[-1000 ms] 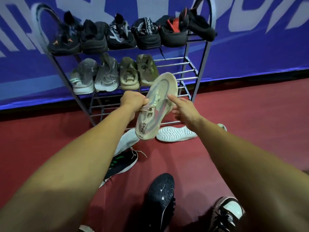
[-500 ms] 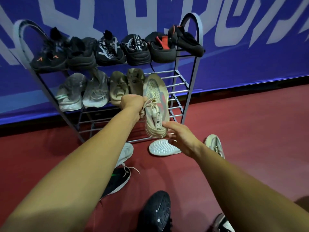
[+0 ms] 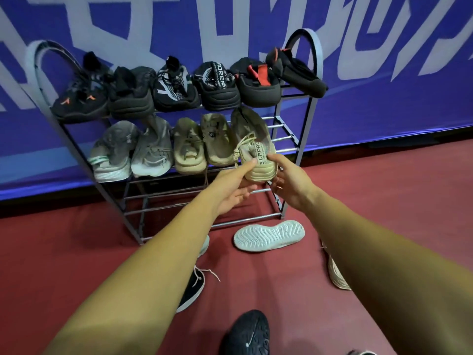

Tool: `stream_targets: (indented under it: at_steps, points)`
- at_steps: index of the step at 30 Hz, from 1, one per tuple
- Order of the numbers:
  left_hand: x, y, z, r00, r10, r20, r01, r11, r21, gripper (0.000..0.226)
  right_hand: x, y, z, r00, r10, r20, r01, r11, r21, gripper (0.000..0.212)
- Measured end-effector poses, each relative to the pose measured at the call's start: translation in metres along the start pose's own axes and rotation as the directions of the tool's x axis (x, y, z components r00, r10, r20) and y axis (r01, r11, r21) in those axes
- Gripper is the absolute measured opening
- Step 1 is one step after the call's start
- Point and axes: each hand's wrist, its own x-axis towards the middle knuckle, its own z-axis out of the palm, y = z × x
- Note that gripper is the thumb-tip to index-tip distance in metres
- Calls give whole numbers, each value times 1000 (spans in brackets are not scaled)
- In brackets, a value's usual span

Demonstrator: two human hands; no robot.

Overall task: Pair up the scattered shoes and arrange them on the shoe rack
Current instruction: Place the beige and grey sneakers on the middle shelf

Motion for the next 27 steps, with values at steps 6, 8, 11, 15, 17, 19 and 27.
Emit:
stream_targets:
  at_steps: [6,8,11,15,17,19,27]
  points:
    - [17,4,11,986,-115,-117,95,981,-170,25,25,10,4,1000,28,7,-28,997,72,27]
    - [22,5,13,980,-153,-128,129,976,-176,24,33,17,4,999,31,8,-32,992,123,34]
    - [30,8,17,978,-180,-104,158,968,-195,25,42,20,1,1000,26,12,-27,988,155,38]
    - [41,10,17,982,-174,-80,149,956,-254,28,52,20,-1,1000,14,3,-14,986,165,42]
    - [47,9,17,980,-185,-68,154,936,-318,28,56,18,4,1000,-5,-29,10,985,175,37]
    - [51,8,19,980,-192,-53,156,906,-393,29,62,16,9,998,-27,-55,37,982,186,40]
    - [58,-5,22,982,-174,-79,126,900,-416,32,69,25,2,997,0,-77,11,990,141,42]
